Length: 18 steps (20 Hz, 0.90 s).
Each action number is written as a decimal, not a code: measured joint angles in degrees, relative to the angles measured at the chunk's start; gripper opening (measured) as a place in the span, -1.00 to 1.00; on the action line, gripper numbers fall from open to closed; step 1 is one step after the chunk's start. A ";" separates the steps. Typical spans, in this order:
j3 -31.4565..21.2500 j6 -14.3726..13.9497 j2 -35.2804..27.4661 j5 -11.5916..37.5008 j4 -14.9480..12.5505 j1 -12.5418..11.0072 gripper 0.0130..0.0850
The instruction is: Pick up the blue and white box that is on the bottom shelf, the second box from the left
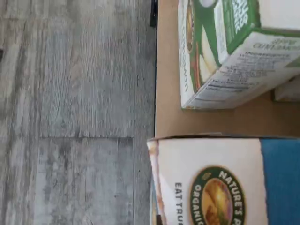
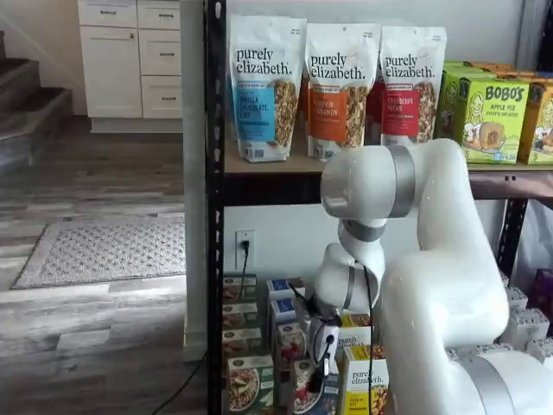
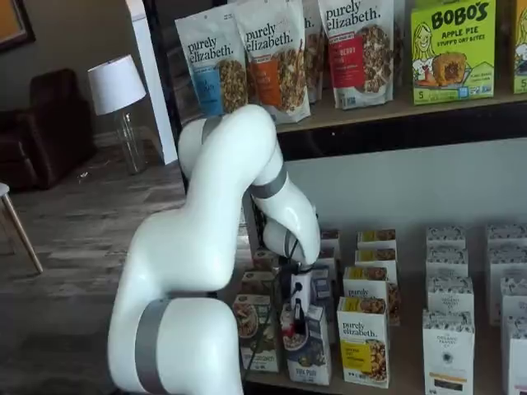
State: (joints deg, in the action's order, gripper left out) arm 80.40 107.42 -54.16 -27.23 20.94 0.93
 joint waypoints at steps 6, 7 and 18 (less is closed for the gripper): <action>-5.91 2.65 4.26 1.82 2.88 0.22 -0.11; -6.89 3.02 5.04 2.03 3.29 0.25 -0.11; -19.58 3.94 15.05 4.31 4.52 0.96 -0.11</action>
State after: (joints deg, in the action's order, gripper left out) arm 60.82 111.36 -39.10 -22.92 25.45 1.89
